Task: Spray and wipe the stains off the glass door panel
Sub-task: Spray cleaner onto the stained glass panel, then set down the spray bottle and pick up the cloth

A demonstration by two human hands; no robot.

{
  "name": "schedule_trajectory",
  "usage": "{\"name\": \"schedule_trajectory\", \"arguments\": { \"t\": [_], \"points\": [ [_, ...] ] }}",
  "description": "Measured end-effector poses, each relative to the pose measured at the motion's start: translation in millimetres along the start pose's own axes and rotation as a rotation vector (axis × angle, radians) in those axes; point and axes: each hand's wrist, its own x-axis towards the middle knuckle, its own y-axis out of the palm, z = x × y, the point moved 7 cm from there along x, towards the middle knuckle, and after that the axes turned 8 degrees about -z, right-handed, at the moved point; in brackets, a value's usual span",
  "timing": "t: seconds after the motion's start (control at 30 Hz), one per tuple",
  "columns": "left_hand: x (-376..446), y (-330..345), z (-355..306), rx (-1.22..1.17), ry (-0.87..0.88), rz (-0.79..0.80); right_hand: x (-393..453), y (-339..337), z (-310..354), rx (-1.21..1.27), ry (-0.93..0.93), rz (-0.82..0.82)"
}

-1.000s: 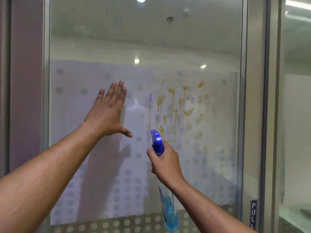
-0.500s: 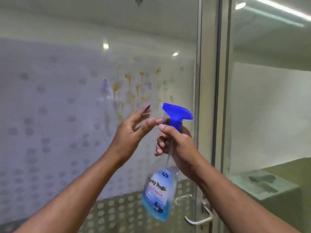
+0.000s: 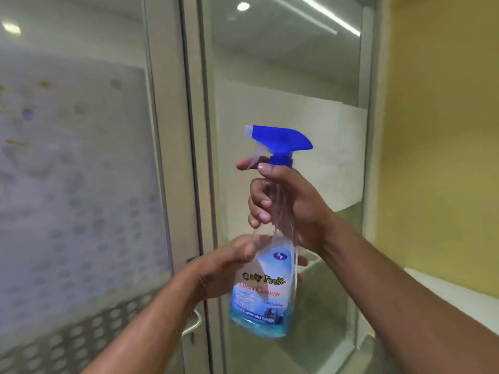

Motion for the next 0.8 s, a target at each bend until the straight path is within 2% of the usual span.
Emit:
{"name": "schedule_trajectory", "arguments": {
  "t": [0.13,0.4,0.57,0.8],
  "points": [
    [65.1,84.3,14.1,-0.021,-0.084,0.181,-38.1,-86.1,32.6,-0.095,-0.006,-0.072],
    [174.5,205.5,78.1,-0.125,-0.127,0.306,-117.9,-238.9,65.6,-0.223,0.084,-0.262],
    [235.4,252.2,129.0,-0.129,-0.184,0.33,-156.0,-324.6,57.1,-0.353,0.148,-0.422],
    [329.7,288.5,208.6,-0.167,-0.246,0.44,-183.3,-444.6,18.7,-0.386,0.181,-0.618]
  ]
}}
